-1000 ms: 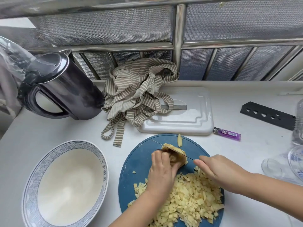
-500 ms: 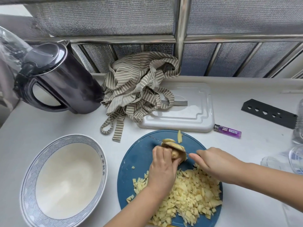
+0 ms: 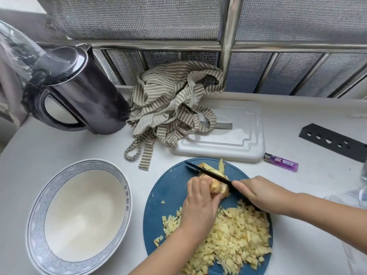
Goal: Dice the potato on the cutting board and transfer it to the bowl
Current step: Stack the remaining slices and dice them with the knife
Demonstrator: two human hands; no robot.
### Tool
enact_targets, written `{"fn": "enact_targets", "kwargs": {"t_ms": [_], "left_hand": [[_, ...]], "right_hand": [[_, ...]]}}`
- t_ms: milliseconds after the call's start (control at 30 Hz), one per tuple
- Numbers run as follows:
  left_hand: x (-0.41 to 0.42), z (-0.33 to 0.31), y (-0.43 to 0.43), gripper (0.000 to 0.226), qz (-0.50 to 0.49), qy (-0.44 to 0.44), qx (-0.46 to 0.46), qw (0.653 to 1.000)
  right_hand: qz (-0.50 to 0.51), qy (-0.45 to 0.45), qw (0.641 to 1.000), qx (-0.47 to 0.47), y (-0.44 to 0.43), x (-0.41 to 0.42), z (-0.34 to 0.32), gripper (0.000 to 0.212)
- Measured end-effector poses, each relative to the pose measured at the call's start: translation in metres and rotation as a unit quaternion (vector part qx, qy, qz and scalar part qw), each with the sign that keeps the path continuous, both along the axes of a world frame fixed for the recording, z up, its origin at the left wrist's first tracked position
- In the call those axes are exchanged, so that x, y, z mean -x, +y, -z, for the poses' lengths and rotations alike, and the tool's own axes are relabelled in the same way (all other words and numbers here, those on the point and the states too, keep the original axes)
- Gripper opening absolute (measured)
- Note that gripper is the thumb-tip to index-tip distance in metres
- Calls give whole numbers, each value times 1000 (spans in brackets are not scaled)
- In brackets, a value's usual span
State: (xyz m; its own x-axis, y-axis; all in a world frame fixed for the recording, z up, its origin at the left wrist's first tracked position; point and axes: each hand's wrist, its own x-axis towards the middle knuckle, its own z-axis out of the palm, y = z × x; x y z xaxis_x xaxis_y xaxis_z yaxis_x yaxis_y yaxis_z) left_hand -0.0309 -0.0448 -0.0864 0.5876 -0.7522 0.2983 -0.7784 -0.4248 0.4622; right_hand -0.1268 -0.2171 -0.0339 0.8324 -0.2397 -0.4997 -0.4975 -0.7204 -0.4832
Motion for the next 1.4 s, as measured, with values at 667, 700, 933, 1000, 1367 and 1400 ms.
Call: {"fn": "enact_targets", "kwargs": {"t_ms": [667, 700, 933, 1000, 1367, 1400], "left_hand": [[4, -6, 14, 17, -4, 91, 39, 995], [4, -7, 13, 15, -2, 88, 43, 995], [-2, -8, 11, 15, 15, 80, 62, 995], [-4, -9, 11, 13, 24, 74, 66, 995], [-7, -9, 7, 17, 30, 62, 53, 996], [-7, -9, 7, 16, 30, 65, 53, 996]], "right_hand": [[21, -85, 996, -12, 16, 39, -28, 83], [18, -86, 996, -12, 17, 39, -28, 84], [14, -67, 998, -9, 21, 37, -31, 73], [12, -56, 998, -12, 20, 35, -34, 73], [10, -18, 999, 39, 33, 30, -46, 59], [11, -16, 999, 39, 34, 30, -47, 59]]}}
